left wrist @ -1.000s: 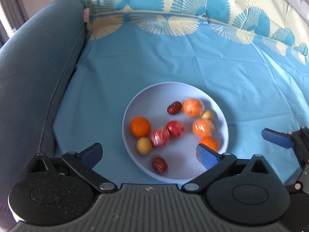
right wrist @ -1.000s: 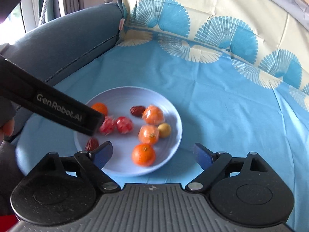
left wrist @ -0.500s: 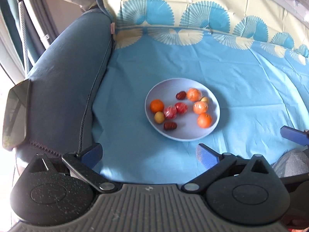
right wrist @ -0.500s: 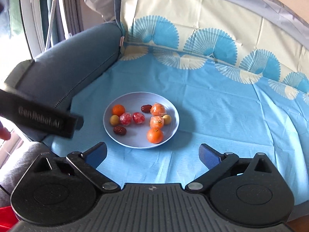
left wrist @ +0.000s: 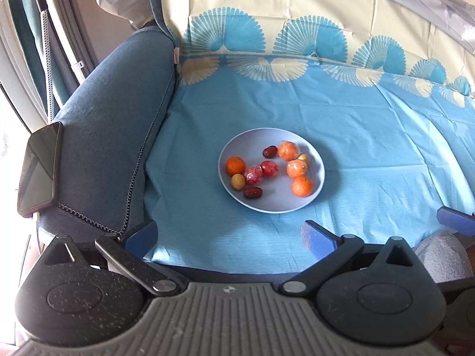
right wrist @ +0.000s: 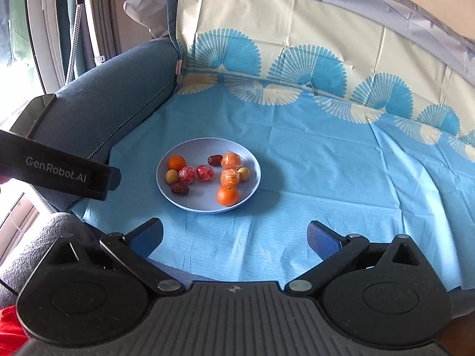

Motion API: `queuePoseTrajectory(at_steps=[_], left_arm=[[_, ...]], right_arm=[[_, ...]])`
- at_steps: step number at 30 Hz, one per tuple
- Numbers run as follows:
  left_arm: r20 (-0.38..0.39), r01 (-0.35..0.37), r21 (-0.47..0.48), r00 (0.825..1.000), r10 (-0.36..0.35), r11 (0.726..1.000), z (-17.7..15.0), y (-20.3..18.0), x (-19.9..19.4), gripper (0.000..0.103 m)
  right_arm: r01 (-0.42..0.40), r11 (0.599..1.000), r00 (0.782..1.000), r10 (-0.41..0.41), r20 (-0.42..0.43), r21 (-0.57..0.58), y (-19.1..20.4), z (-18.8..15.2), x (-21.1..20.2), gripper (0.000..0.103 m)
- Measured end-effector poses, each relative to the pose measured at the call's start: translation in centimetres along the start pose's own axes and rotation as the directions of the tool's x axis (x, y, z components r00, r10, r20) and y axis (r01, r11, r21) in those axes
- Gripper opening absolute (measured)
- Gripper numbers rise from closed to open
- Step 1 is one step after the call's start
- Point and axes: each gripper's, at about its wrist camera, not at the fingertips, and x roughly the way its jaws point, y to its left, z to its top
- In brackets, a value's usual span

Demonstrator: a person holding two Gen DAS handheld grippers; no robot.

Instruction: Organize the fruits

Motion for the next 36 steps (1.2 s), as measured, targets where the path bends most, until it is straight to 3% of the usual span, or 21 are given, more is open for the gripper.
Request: queuePoseTrajectory(at_steps=[36], left_arm=[[0.003,-0.026,0.014,1.0,0.026,1.0,-0.62,-0.2,-0.26,0.103]], right_arm=[[0.019,1.0,0.999,-0.02,0.046,0.004,-0.23,0.59,-0.68,0.102]])
